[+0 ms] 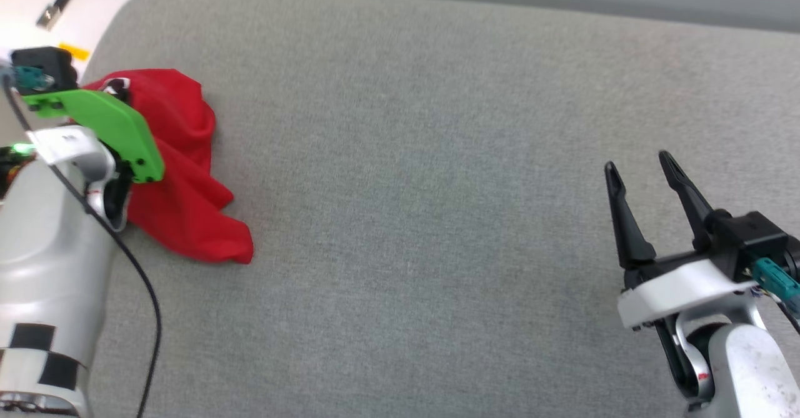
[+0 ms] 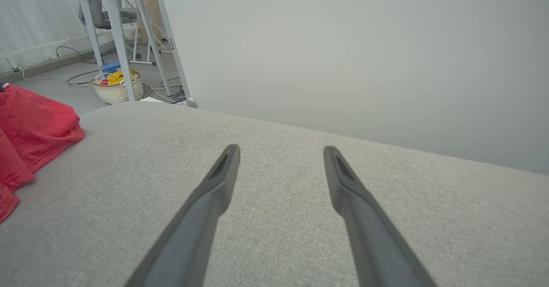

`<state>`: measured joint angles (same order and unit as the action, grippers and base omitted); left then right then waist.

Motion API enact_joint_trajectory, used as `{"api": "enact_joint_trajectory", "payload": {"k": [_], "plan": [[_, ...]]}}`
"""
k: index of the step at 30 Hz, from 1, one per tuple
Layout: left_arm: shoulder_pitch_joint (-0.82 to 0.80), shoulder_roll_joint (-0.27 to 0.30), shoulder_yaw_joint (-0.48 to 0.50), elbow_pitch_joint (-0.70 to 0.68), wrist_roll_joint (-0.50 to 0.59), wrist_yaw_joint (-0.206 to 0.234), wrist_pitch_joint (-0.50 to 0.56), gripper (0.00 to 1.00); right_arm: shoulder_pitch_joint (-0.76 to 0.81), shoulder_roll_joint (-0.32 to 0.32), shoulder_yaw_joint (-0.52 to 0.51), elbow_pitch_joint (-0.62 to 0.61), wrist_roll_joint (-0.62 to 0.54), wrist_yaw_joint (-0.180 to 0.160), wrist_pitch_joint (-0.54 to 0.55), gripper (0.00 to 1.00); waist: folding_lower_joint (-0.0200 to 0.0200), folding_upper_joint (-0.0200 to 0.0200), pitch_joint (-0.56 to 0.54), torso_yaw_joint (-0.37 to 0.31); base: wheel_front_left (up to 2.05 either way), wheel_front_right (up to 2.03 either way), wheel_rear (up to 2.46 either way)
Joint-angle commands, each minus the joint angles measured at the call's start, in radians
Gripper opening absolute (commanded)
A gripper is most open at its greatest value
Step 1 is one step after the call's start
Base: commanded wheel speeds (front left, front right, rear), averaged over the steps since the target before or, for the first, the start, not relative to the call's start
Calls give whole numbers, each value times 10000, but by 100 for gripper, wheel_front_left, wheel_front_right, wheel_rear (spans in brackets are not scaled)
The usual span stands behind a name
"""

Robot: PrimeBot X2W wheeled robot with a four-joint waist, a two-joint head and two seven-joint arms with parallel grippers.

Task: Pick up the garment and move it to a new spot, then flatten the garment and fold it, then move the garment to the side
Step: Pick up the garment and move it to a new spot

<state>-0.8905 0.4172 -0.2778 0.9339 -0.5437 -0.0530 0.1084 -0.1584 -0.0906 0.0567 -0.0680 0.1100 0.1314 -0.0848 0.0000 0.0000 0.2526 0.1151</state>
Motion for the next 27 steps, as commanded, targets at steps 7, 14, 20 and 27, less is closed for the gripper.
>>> {"api": "enact_joint_trajectory", "payload": {"k": [7,14,20,27], "plan": [[1112,-895,-647,-1344,60,-326,-290,0,854,254,-468,-122,-132,-7,91,100,0,0,-1648,-1314,0,0,0],[2333,-2040,-1806,-2393,126,-597,-291,0,1374,367,-816,-393,-139,-7,301,100,0,0,-1972,-2326,0,0,0],[3198,-2853,-3125,-3119,20,-747,-193,0,1656,395,-1050,-717,-122,-7,453,100,0,0,-1865,-2935,0,0,0],[4042,-3408,-4994,-4298,-475,-772,-162,0,1792,401,-1275,-1005,185,-7,466,100,0,0,-1363,-3188,0,0,0]]}}
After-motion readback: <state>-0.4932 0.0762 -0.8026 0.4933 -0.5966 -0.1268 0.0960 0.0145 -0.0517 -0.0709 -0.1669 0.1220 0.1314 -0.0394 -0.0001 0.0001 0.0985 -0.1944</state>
